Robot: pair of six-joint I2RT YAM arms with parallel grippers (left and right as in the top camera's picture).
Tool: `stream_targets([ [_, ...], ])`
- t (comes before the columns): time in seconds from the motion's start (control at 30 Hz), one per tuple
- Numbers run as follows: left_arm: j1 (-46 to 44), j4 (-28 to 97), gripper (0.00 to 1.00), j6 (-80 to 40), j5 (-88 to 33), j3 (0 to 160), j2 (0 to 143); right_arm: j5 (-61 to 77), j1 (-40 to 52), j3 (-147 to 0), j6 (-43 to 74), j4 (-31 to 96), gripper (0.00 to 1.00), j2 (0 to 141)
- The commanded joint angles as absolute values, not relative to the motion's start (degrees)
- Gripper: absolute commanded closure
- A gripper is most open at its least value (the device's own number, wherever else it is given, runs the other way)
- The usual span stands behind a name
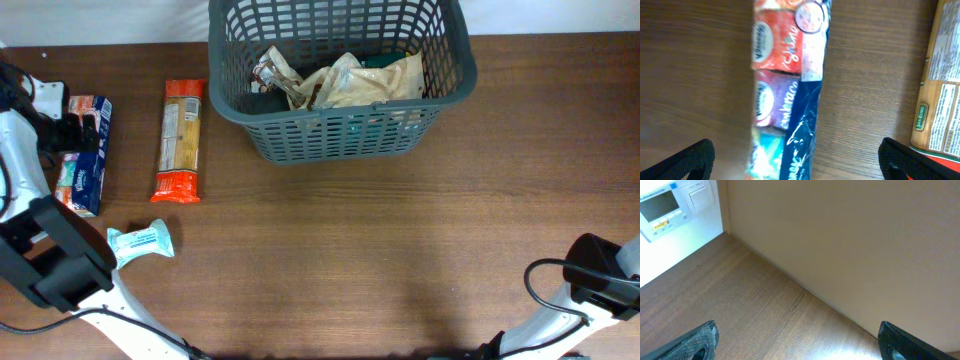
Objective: Pack container
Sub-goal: 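Grasp the tissue box with the left gripper and lift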
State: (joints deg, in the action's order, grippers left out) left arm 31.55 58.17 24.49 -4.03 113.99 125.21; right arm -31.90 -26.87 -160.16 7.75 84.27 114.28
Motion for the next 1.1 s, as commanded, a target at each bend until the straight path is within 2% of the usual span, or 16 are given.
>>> stream_targets([
  [0.0, 31.5, 58.6, 0.01, 26.3, -5.7, 114.5, 128.2, -32.3, -27.0, -159.9, 8.5, 84.3, 0.01, 113.9],
  [0.43, 32.1, 58.7, 0.01, 26.3, -4.4, 114.5, 133.1, -32.3, -27.0, -159.9, 8.5, 84.2, 0.01, 113.9],
  [0.63, 32.2, 57.9, 0.01, 26.3, 3.3, 114.5, 134.8, -32.3, -27.0, -159.9, 8.5, 84.2, 0.01, 113.9],
  [1.07, 32.9, 56.6, 0.01, 26.3, 2.6, 114.5, 135.0, -32.3, -27.0, -159.9, 8.5, 84.2, 0.01, 113.9],
])
